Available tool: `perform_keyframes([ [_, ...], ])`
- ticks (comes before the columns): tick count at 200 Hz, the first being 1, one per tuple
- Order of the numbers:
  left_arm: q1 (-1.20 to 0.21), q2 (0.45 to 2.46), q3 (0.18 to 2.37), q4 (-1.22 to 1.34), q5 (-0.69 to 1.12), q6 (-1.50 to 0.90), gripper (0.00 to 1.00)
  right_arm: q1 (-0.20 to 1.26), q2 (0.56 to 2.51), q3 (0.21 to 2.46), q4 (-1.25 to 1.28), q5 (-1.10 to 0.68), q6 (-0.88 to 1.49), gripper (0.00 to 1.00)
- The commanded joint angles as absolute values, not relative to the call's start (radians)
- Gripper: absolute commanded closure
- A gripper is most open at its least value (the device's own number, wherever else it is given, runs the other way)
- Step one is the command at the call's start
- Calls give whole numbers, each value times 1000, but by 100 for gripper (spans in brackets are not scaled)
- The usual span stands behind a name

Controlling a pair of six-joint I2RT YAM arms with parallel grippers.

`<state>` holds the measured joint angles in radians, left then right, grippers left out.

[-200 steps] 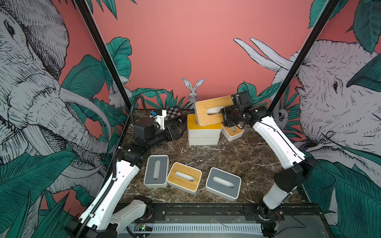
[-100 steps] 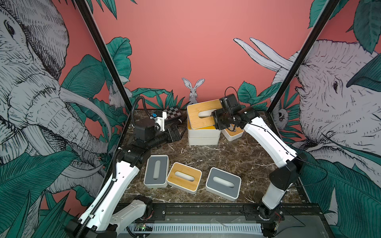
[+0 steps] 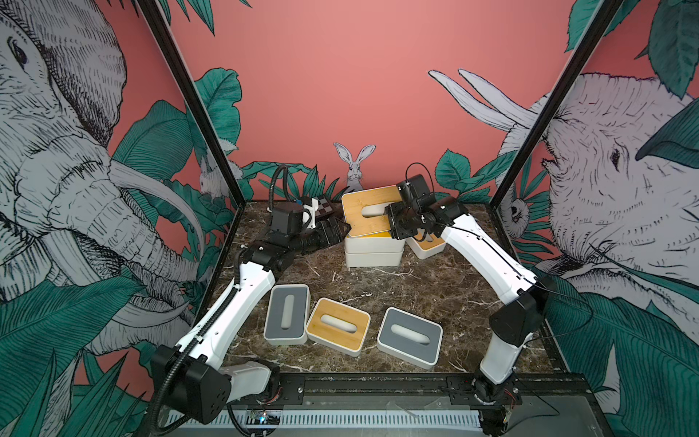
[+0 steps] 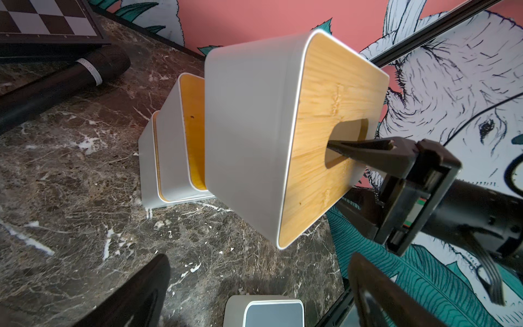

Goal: Stack the tissue boxes
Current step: Place the tissue box at the tissue box.

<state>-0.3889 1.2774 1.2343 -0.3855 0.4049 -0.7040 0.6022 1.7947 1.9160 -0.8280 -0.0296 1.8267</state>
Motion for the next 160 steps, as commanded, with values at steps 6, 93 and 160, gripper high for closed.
perform_keyframes([
  [6, -382, 1324, 1302, -352, 407, -711, 0, 606, 1775, 1914, -732, -18, 1836, 47],
  [93, -377, 1414, 1368, -371, 387, -684, 0, 605, 1765, 1866, -662, -34, 1844, 41],
  [160, -369, 1458, 1399, -367, 397, -678, 0, 603, 1721, 1810, -585, -18, 1841, 35],
])
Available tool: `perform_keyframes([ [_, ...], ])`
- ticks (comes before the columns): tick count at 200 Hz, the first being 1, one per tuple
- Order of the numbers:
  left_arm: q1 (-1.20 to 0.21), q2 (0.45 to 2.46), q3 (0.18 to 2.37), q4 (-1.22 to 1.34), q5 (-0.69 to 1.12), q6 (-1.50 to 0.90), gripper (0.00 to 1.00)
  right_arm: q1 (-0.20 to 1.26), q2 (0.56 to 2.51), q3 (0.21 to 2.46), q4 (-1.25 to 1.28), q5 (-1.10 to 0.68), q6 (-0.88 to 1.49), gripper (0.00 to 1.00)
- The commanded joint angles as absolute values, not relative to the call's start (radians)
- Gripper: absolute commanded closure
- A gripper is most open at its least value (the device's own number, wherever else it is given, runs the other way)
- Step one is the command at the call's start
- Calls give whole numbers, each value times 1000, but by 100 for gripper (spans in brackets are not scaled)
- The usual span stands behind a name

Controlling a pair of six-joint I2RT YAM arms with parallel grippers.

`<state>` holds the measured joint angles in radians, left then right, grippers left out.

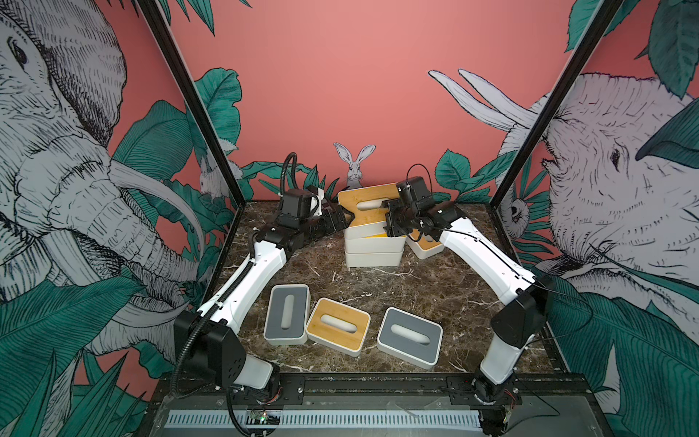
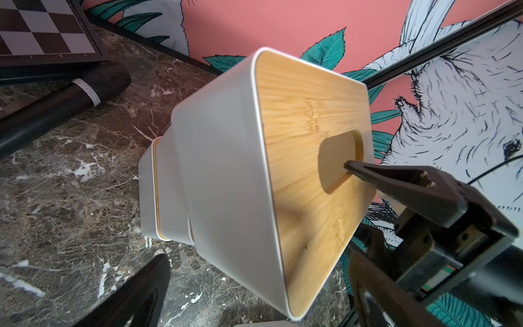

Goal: Stack the tissue boxes
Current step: Place the tissue box at the tissue box.

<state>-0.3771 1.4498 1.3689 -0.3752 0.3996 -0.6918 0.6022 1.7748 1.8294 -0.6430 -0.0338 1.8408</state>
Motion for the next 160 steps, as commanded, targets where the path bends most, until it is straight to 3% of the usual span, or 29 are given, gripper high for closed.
perform_keyframes([
  [1, -368, 1459, 1399, -367, 397, -678, 0, 603, 1720, 1809, -584, -18, 1841, 35],
  [112, -318, 1407, 1428, -403, 412, -679, 0, 588, 1610, 1761, -597, -102, 1676, 11],
  [132, -314, 1365, 1418, -424, 411, -678, 0, 560, 1527, 1720, -648, -80, 1580, 8],
  [138, -314, 1351, 1412, -428, 410, -682, 0, 553, 1515, 1728, -676, -75, 1544, 1],
  [160, -313, 1305, 1378, -427, 417, -708, 0, 530, 1505, 1789, -788, -52, 1342, 1],
])
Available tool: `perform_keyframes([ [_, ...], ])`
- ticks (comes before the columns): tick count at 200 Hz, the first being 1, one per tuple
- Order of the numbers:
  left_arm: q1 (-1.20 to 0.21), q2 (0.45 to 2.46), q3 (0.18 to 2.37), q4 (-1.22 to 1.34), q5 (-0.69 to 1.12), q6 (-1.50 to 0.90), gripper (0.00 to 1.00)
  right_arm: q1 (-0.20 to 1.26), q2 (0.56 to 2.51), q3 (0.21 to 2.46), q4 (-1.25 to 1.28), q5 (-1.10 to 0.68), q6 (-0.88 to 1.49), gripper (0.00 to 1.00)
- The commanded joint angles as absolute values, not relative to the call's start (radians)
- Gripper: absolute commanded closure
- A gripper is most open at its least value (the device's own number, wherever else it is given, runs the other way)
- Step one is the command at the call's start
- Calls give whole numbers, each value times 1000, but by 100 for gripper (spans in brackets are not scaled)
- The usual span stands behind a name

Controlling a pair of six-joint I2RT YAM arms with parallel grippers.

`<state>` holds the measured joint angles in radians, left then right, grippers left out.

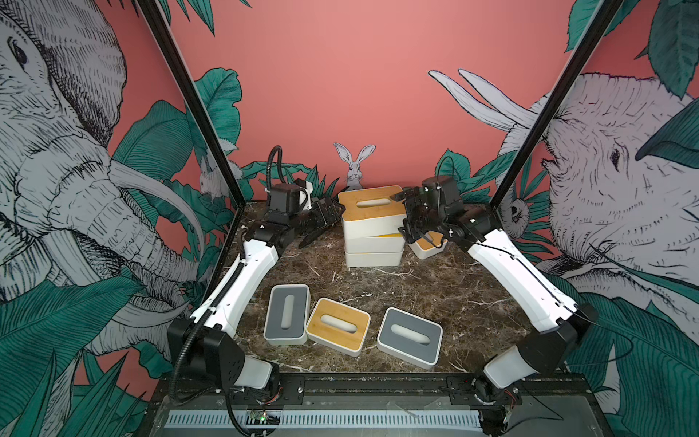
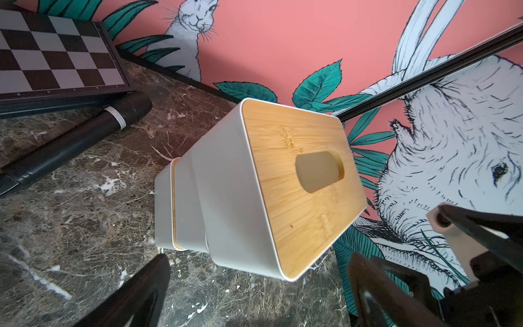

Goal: Stack the tissue boxes
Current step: Place the tissue box at the tissue box.

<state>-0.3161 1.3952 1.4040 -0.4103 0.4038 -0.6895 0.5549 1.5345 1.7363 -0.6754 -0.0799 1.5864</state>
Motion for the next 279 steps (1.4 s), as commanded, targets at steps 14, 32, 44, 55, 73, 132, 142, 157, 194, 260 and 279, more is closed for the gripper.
perform_keyframes([
  [14, -307, 1284, 1351, -406, 446, -748, 0, 511, 1500, 1814, -818, -39, 1207, 1],
  [32, -301, 1258, 1303, -343, 476, -819, 1, 458, 1485, 1808, -785, -87, 1063, 1],
  [44, -298, 1250, 1289, -311, 483, -858, 1, 407, 1476, 1768, -699, -174, 976, 1],
  [55, -298, 1252, 1288, -292, 483, -884, 0, 364, 1481, 1738, -665, -193, 933, 1],
  [73, -299, 1275, 1287, -242, 487, -932, 0, 300, 1519, 1700, -577, -278, 836, 1],
  [132, -301, 1429, 1341, -78, 497, -1076, 0, 246, 1720, 1786, -365, -570, 757, 1],
  [142, -301, 1445, 1353, -78, 480, -1073, 0, 246, 1737, 1785, -338, -598, 775, 1],
  [157, -302, 1472, 1366, -63, 465, -1076, 0, 246, 1767, 1814, -350, -625, 776, 1],
  [194, -312, 1552, 1432, -62, 468, -1084, 0, 247, 1768, 1791, -322, -653, 808, 1],
  [260, -320, 1613, 1497, -69, 476, -1080, 0, 245, 1729, 1698, -187, -706, 920, 1],
  [279, -323, 1633, 1517, -69, 489, -1080, 0, 246, 1725, 1687, -180, -716, 941, 1],
])
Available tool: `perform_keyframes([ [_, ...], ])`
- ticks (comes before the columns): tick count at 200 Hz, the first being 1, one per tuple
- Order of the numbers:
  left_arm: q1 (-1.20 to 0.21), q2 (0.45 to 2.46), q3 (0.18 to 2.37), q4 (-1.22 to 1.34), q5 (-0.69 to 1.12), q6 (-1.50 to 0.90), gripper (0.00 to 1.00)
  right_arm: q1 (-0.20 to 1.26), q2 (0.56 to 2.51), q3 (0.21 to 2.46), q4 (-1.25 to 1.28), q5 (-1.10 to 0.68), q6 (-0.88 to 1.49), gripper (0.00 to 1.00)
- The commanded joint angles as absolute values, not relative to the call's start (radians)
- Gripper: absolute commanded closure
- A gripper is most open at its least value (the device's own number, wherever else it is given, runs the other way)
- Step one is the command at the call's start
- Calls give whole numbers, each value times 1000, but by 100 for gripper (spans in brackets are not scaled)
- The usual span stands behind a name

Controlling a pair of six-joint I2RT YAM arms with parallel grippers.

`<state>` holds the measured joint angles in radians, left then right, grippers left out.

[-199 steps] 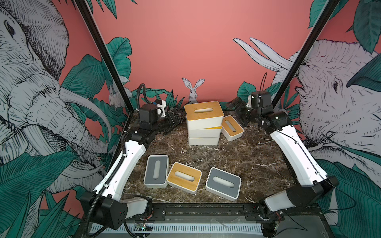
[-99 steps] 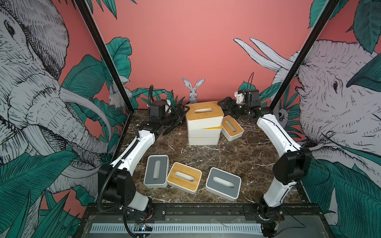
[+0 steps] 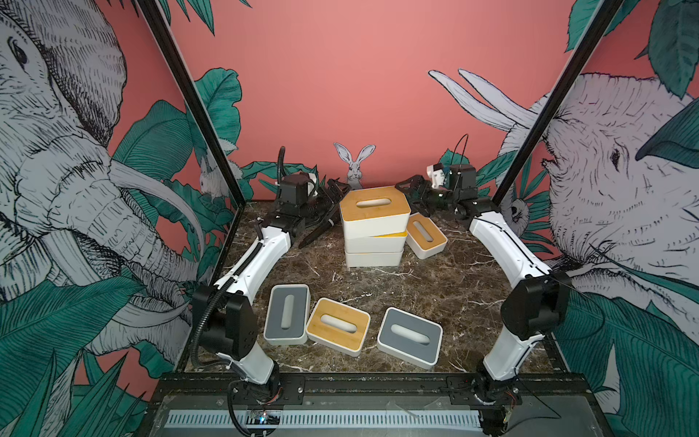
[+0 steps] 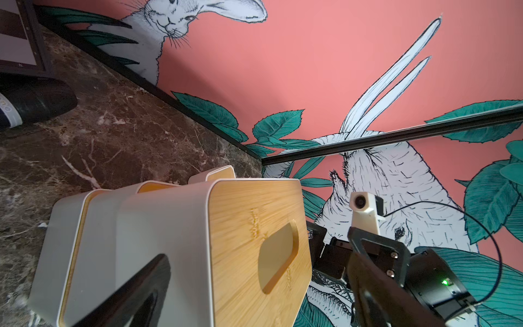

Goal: Stack the tissue boxes
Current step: Place the tissue box at the tissue box.

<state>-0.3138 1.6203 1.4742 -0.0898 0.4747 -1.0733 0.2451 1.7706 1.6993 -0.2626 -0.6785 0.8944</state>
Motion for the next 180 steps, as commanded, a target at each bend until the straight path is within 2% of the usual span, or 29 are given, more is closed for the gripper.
perform_keyframes([
  [1, -323, 1634, 1519, -69, 489, -1079, 0, 246, 1724, 1685, -180, -717, 943, 1],
  [180, -332, 1716, 1601, -65, 518, -1087, 1, 265, 1658, 1566, -102, -735, 1049, 1],
])
